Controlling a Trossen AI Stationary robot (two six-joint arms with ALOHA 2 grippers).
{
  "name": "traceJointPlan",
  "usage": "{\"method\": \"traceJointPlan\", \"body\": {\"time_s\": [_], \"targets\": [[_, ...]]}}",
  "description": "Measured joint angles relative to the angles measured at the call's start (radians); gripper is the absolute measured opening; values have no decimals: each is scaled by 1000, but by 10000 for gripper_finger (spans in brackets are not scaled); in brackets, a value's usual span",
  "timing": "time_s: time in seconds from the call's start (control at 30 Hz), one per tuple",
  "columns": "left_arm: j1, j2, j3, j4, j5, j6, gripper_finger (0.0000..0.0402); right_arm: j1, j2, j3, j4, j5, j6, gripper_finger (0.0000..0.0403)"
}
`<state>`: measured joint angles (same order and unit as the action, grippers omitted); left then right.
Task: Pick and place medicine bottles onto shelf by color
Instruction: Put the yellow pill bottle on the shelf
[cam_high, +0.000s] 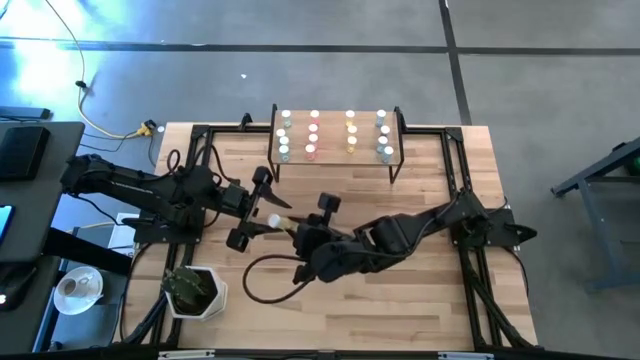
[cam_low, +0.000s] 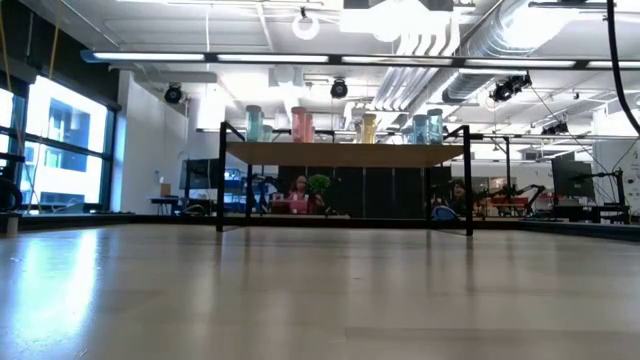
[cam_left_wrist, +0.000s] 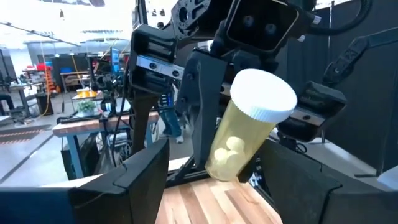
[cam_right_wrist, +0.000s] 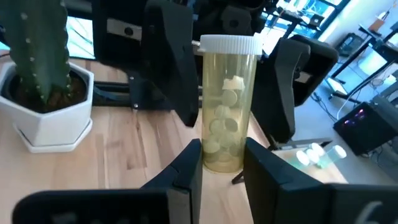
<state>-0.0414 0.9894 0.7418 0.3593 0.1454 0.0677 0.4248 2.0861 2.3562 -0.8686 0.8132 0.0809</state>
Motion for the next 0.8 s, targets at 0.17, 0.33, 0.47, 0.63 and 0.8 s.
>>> {"method": "traceJointPlan", "body": {"time_s": [0.17, 0.33, 0.47, 0.63, 0.8], "targets": [[0, 0, 0, 21, 0, 0, 237, -27, 0, 0, 28, -62, -36, 72], [0, 0, 0, 24, 0, 1, 215, -47, 0, 0, 28, -64, -42, 72], [0, 0, 0, 3, -6, 29, 192, -48, 0, 0, 28, -65, -60, 72], [0, 0, 0, 1, -9, 34, 167, -48, 0, 0, 28, -65, -63, 72], [0, 0, 0, 1, -11, 45, 141, -47, 0, 0, 28, -66, -61, 72]]}}
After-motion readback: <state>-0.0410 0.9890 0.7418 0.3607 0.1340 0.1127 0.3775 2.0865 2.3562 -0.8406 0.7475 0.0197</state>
